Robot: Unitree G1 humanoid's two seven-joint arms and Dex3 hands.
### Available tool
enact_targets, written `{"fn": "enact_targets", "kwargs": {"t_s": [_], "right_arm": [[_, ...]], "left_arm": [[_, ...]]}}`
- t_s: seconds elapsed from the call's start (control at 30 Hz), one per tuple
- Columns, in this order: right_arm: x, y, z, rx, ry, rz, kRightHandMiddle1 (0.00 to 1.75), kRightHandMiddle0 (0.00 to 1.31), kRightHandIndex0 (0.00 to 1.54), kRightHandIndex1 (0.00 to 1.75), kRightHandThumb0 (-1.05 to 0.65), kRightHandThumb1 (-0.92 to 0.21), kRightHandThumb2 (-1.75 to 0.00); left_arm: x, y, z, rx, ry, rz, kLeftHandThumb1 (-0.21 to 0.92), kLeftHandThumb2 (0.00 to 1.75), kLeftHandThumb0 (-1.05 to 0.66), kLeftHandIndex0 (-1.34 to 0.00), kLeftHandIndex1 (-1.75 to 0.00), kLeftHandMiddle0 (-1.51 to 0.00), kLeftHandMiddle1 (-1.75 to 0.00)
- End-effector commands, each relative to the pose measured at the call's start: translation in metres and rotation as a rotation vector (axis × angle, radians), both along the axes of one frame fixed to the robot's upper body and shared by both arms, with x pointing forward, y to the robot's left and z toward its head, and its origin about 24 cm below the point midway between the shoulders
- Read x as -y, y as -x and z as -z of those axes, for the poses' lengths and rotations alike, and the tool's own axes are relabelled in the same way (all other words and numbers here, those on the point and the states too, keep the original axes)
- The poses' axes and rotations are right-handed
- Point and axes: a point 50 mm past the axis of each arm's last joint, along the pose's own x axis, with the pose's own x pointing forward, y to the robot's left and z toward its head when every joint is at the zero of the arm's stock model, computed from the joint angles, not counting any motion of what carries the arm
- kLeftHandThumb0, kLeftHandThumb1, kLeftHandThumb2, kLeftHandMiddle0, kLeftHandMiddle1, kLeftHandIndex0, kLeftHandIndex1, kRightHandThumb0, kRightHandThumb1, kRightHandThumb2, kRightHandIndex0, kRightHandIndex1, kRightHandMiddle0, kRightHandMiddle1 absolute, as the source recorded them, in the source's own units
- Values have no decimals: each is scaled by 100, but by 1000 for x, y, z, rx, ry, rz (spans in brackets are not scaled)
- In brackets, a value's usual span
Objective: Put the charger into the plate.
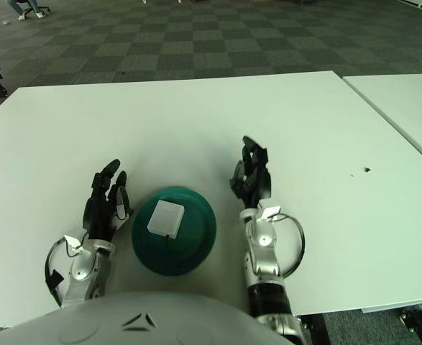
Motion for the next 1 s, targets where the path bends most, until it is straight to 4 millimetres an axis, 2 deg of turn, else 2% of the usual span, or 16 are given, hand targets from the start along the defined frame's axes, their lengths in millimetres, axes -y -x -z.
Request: {"fn": "enact_targets", "kwargs": {"t_s": [0.0, 0.17, 0.3, 0.67, 0.97], "right_arm": [[-5, 6, 8, -75, -12, -23, 65, 0, 12, 0, -86, -92, -75], [-7, 6, 14, -160, -41, -69, 50, 0, 8, 0, -86, -92, -76], [-8, 4, 16, -198, -51, -72, 45, 0, 7, 0, -87, -92, -75], [-1, 8, 25, -283, 91, -80, 39, 0, 5, 0, -88, -92, -74], [0, 8, 28, -350, 169, -122, 27, 0, 3, 0, -82, -92, -79]], "left_arm": [[-1, 9, 12, -89, 7, -12, 92, 95, -77, 0, -75, -33, -2], [-1, 10, 13, -91, -2, -6, 92, 93, -76, 0, -74, -34, -1], [-1, 10, 13, -87, -5, 0, 92, 93, -76, 0, -73, -33, -1], [0, 12, 9, -73, -98, 6, 92, 95, -78, 0, -67, -27, 0], [2, 11, 9, -63, -134, 13, 92, 97, -82, 0, -66, -25, 0]]}}
